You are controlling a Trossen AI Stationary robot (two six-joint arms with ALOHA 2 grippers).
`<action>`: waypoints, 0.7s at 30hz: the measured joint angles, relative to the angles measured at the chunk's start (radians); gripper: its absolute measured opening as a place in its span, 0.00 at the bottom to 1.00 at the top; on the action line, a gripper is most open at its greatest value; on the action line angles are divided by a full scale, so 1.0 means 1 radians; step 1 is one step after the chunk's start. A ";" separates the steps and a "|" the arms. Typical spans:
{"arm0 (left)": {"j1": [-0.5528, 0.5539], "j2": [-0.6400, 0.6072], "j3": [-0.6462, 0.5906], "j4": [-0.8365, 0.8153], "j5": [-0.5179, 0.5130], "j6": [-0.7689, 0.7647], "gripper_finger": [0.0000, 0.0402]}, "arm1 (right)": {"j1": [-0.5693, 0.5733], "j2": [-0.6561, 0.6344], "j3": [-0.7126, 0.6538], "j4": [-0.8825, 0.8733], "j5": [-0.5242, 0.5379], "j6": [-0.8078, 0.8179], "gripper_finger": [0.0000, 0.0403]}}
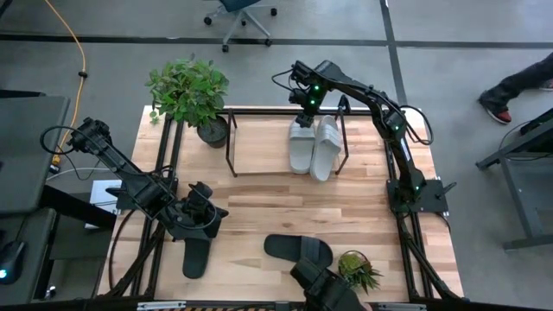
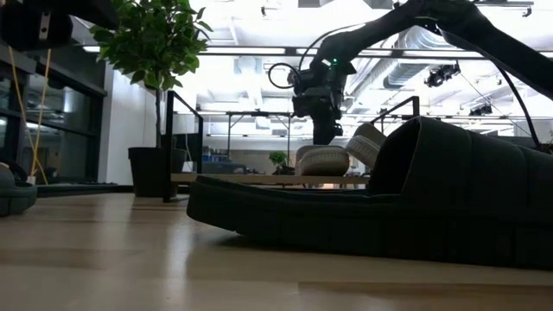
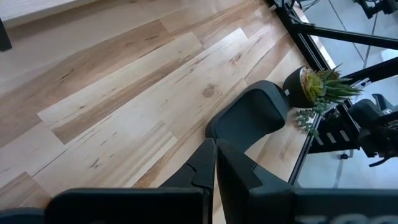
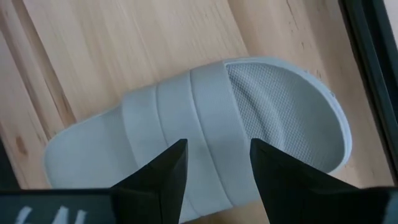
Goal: Pick and place slides into the shelf
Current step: Adjust the slippers on the shelf
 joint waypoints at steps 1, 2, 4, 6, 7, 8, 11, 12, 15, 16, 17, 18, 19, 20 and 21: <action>0.000 0.000 0.000 0.000 0.000 0.000 0.01 | 0.000 0.000 0.000 0.000 0.000 0.000 0.41; 0.000 0.000 0.000 0.000 0.000 0.000 0.01 | 0.000 0.000 0.000 0.002 0.001 0.000 0.41; 0.000 0.000 0.000 0.000 0.001 0.000 0.01 | 0.000 0.002 0.000 0.012 0.000 0.002 0.41; 0.000 0.000 0.000 0.000 0.007 0.000 0.01 | 0.000 0.011 0.000 0.008 0.000 0.004 0.41; 0.000 0.000 0.000 0.000 0.009 0.000 0.01 | 0.000 0.016 0.000 0.012 0.000 0.004 0.41; 0.000 0.000 0.000 0.000 0.013 0.000 0.01 | 0.000 0.020 0.000 0.008 0.000 0.004 0.41; 0.000 0.000 0.000 0.001 0.019 0.000 0.01 | 0.000 0.032 0.000 0.002 -0.001 0.004 0.41; 0.000 0.000 0.000 0.000 0.023 0.000 0.01 | 0.000 0.034 0.000 0.002 -0.003 0.004 0.41; 0.000 0.000 0.000 0.000 0.030 -0.001 0.01 | 0.000 0.037 0.000 0.002 -0.016 0.004 0.41; 0.000 0.000 0.000 0.001 0.030 -0.001 0.01 | 0.000 0.037 0.000 0.002 -0.022 0.001 0.41; 0.000 -0.001 0.000 0.001 0.030 -0.001 0.01 | 0.000 0.037 0.000 0.003 -0.034 0.000 0.41; 0.000 -0.001 0.000 0.001 0.030 -0.001 0.01 | 0.000 0.037 0.000 0.004 -0.044 0.000 0.41; 0.000 -0.001 0.000 0.001 0.030 -0.001 0.01 | 0.000 0.037 0.000 0.004 -0.046 -0.002 0.41; 0.000 -0.001 0.000 0.000 0.029 -0.001 0.01 | 0.000 0.038 0.000 0.004 -0.050 -0.003 0.41; 0.000 -0.001 0.000 0.000 0.030 -0.001 0.01 | 0.000 0.037 0.000 0.004 -0.053 -0.003 0.41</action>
